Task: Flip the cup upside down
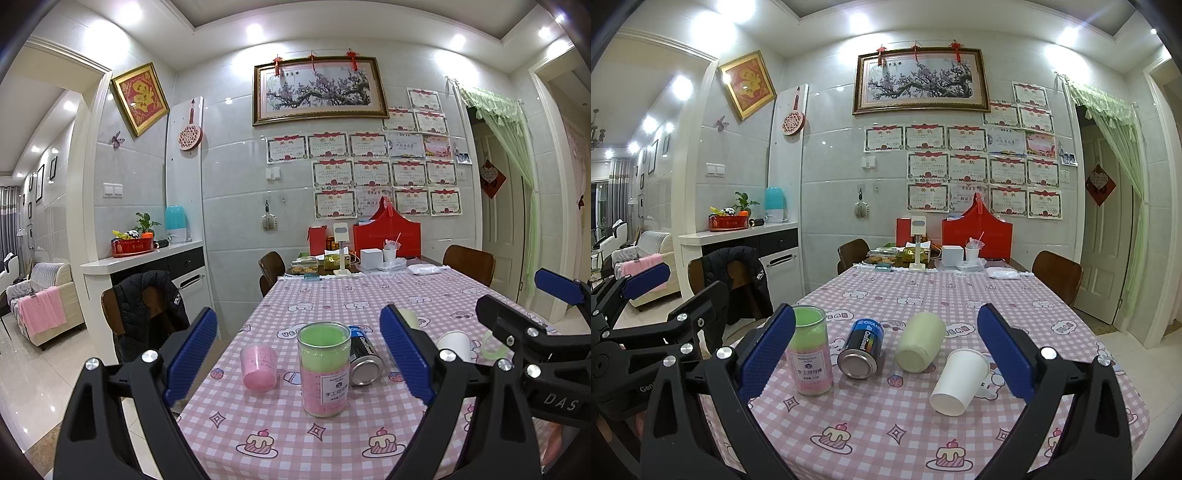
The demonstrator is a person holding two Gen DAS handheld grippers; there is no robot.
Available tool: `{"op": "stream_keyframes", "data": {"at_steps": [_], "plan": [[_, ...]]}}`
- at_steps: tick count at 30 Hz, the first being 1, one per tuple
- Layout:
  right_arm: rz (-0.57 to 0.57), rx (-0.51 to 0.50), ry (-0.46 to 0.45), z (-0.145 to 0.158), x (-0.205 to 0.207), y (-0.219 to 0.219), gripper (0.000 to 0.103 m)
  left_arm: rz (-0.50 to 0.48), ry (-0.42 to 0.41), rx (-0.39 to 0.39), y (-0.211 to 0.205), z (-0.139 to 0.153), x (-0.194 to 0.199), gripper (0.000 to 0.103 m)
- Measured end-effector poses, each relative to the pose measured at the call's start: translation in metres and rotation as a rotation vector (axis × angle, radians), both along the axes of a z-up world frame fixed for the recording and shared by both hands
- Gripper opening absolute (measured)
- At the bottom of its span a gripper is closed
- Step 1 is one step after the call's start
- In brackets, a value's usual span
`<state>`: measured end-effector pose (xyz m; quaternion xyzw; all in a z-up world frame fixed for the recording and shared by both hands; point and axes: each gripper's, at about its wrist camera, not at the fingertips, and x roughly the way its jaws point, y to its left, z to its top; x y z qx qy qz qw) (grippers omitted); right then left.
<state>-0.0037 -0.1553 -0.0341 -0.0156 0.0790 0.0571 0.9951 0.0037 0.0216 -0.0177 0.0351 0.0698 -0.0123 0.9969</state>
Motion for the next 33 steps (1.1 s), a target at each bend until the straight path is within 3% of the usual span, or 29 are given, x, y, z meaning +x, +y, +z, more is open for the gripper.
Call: {"op": "stream_keyframes", "data": {"at_steps": [33], "plan": [[-0.013, -0.004, 0.0, -0.0006, -0.0032, -0.0079, 0.095, -0.005, 0.003, -0.005, -0.0033, -0.0018, 0.0042, 0.088]]}}
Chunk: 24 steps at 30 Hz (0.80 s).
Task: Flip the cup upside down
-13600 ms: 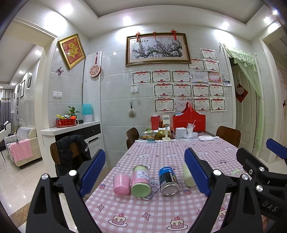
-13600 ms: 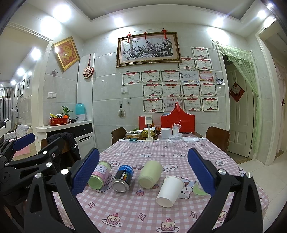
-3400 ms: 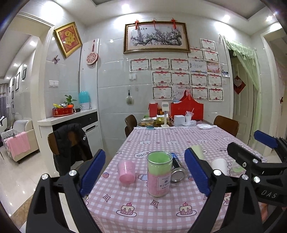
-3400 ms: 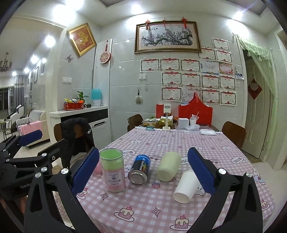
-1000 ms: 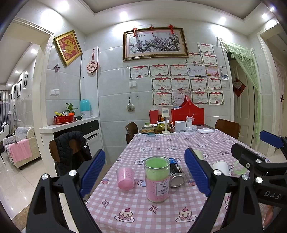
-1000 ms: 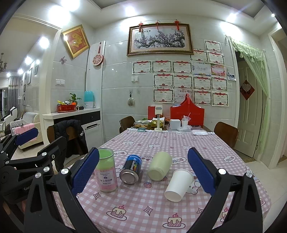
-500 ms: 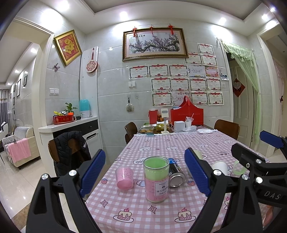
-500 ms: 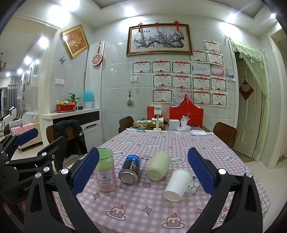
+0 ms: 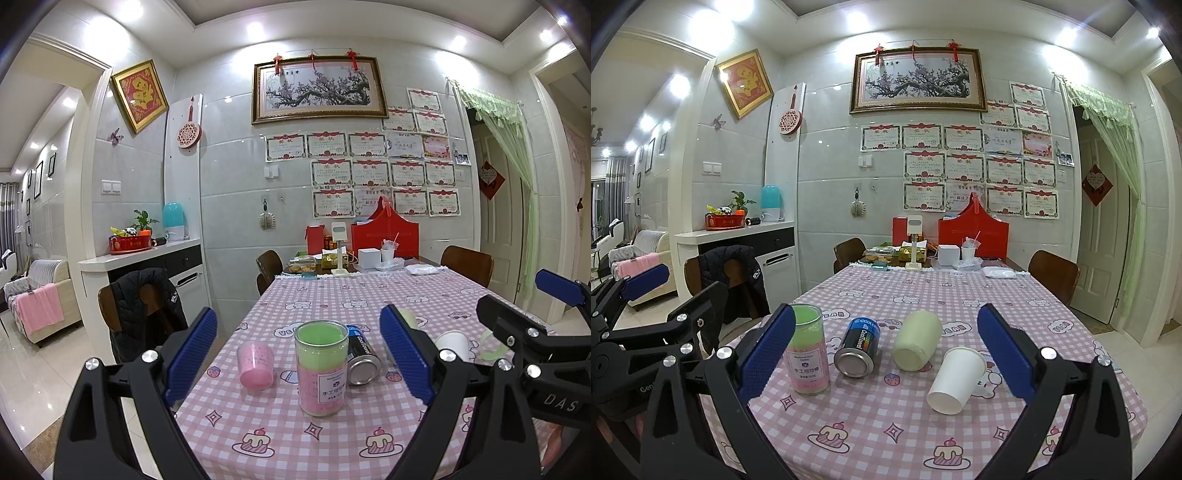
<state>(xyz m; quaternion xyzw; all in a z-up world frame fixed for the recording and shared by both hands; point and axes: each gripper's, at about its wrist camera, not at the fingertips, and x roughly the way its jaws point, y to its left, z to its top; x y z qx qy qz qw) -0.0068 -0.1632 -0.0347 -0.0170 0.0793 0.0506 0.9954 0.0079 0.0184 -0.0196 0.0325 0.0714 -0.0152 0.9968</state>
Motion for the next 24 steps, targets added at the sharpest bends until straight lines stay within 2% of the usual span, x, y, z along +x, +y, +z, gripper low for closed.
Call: {"op": "stream_keyframes", "data": {"at_steps": [24], "plan": [[0.0, -0.012, 0.033, -0.005, 0.015, 0.008, 0.095, 0.019, 0.023, 0.002, 0.008, -0.009, 0.015, 0.088]]}}
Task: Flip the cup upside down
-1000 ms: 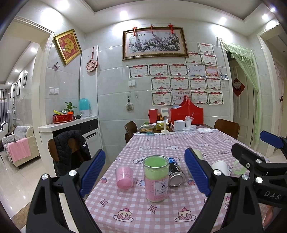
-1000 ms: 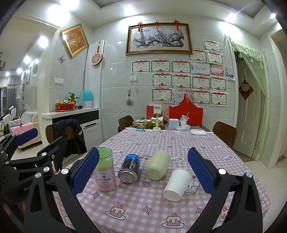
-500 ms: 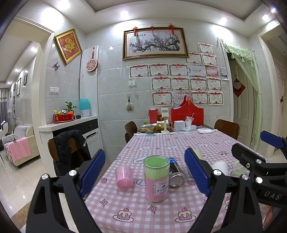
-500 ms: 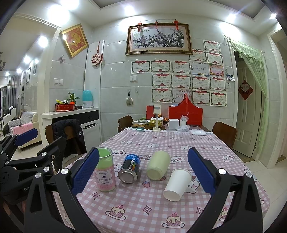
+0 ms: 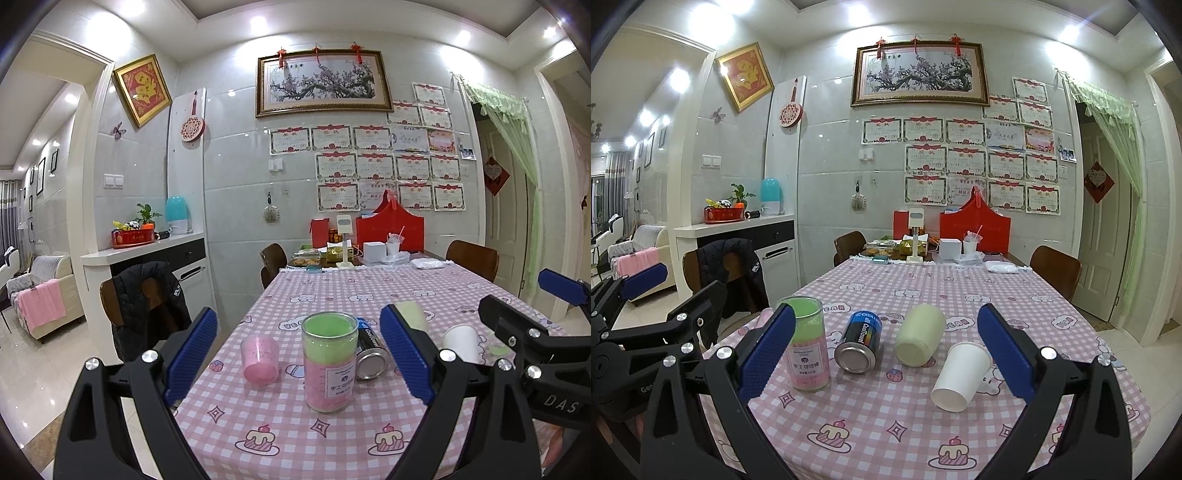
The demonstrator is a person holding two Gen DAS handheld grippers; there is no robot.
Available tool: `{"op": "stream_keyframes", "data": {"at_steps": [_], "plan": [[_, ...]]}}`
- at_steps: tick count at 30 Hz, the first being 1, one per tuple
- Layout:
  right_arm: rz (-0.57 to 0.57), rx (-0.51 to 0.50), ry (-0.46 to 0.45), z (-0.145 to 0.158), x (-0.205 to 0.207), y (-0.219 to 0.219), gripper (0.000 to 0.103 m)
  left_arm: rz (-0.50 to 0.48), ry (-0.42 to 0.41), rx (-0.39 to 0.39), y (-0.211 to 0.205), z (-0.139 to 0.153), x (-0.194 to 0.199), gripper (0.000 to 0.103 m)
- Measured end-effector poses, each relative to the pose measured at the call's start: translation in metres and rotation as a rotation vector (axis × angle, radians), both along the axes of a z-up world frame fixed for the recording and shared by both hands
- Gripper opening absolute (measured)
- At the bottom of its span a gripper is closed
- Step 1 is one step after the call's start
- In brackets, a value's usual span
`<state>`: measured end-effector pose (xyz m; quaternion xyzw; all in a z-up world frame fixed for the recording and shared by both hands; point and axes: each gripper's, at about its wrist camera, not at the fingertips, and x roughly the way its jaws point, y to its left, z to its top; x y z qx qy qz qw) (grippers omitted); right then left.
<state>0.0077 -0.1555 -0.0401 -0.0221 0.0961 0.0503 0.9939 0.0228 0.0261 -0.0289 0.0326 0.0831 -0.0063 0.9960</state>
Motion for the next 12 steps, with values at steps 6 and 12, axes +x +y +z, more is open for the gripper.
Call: {"op": "stream_keyframes", "data": {"at_steps": [6, 12], "plan": [[0.0, -0.004, 0.01, -0.004, 0.005, 0.003, 0.095, 0.009, 0.001, 0.0, 0.002, -0.005, 0.004, 0.088], [0.002, -0.014, 0.039, -0.013, 0.017, 0.008, 0.095, 0.027, 0.025, 0.009, 0.006, -0.016, 0.015, 0.088]]}}
